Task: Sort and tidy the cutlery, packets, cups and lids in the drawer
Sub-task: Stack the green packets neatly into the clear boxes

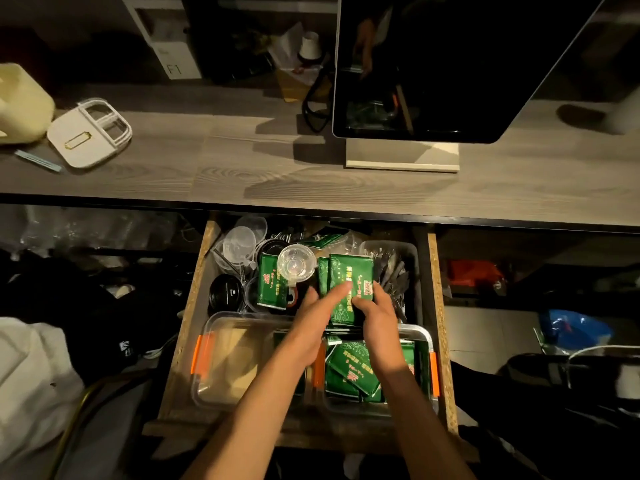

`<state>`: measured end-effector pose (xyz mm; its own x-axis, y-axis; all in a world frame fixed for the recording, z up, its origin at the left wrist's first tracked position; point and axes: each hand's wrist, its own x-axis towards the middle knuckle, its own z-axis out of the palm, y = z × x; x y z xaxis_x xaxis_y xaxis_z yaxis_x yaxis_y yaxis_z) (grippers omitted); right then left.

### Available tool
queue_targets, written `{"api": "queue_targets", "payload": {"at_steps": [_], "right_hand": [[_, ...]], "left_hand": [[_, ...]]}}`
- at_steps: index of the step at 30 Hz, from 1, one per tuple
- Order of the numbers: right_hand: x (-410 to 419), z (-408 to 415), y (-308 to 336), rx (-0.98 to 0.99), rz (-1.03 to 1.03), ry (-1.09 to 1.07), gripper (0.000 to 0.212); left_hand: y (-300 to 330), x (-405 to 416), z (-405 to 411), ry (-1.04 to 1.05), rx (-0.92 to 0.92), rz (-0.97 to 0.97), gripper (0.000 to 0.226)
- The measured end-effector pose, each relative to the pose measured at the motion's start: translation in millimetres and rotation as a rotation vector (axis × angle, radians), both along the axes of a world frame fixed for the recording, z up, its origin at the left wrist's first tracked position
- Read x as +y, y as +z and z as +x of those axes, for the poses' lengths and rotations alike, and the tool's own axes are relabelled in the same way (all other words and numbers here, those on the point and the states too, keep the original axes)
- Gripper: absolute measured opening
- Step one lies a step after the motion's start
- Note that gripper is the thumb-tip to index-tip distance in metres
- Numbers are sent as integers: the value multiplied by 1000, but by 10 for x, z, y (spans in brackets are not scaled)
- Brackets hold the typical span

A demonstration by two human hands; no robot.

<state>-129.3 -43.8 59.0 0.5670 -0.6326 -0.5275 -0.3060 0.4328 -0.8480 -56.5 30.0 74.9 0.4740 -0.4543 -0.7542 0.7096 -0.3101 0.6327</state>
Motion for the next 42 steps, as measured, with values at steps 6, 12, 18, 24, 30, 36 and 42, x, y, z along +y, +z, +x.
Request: {"api": "queue_targets", "payload": {"at_steps": [6,12,18,24,30,36,42], "right_hand": [[-1,-84,274,-60,12,35,52],[-6,-99,469,-128,-96,20,42],[57,-102,547,-150,-135,75,32],[145,43,394,-110,-33,44,28],[53,324,118,-55,192,0,40],[-321,860,-380,112,96,-115,15],[-497,1329,-932,339,-40,-108,35]], "left_hand": [[159,104,-57,-29,-46,59,102],[336,169,-246,-137,-75,0,92],[403,252,-341,-71,-128,-1,97],[410,340,-280,-120,-195,64,92],[184,387,51,-47,-161,115,103],[-149,389,707,154,-216,129,105],[-522,315,1214,200,-210,131,44]]}}
